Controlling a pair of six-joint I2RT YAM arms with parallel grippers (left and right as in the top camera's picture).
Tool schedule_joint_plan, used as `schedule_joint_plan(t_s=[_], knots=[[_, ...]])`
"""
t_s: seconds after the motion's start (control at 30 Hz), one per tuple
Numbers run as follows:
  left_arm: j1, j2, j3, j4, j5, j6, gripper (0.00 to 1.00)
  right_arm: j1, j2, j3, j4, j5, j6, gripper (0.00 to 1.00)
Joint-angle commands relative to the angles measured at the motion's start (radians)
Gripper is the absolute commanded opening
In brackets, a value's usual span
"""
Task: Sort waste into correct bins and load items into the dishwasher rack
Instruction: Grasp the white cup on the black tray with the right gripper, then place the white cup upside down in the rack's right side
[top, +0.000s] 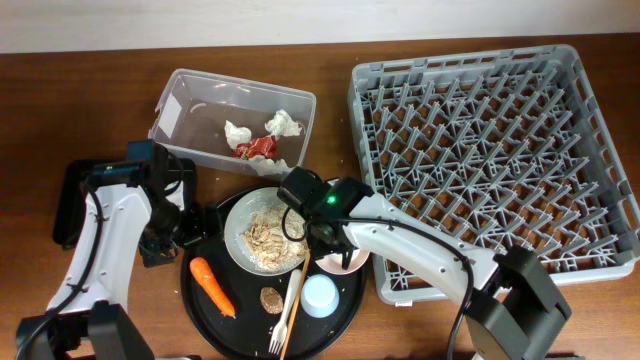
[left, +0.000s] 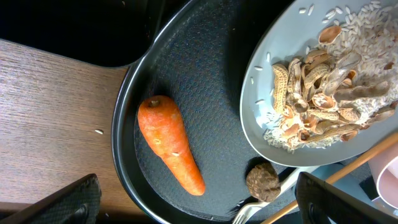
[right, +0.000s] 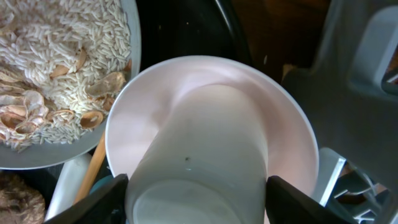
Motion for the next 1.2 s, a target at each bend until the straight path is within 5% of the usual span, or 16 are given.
schedule_joint_plan(t_s=[0.0,0.33,0.6,0.73,0.83,1.17], knots=[[0.005,-0.003,-0.005,0.003,0.011,0.017,0.99,0.009,0.002,-0.007,-0.013,0.015,0.027,0.61],[0.005,-0.003,-0.005,0.002,0.011,0.017,0.99,0.008,-0.083,0.019,-0.058,0.024,0.035,0.57],[0.005,-0.003,-0.005,0.002,0.011,0.017,0.99,-0.033,-0.398,0.149,-0.194,0.207,0.034,0.58],[0.005,-0.003,-0.005,0.003,0.011,0.017,0.99,-0.238,-0.563,0.153,-0.256,0.214,-0.002,0.62],[0.005,-0.003,-0.005,0.005,0.011,0.017,0.99,-0.540,-0.635,0.153,-0.291,0.229,-0.088,0.62],[0.005,-0.003,-0.005,0.006,0.011,0.016,0.99,-1.265,-0.452,0.152,-0.198,0.087,-0.266,0.61]])
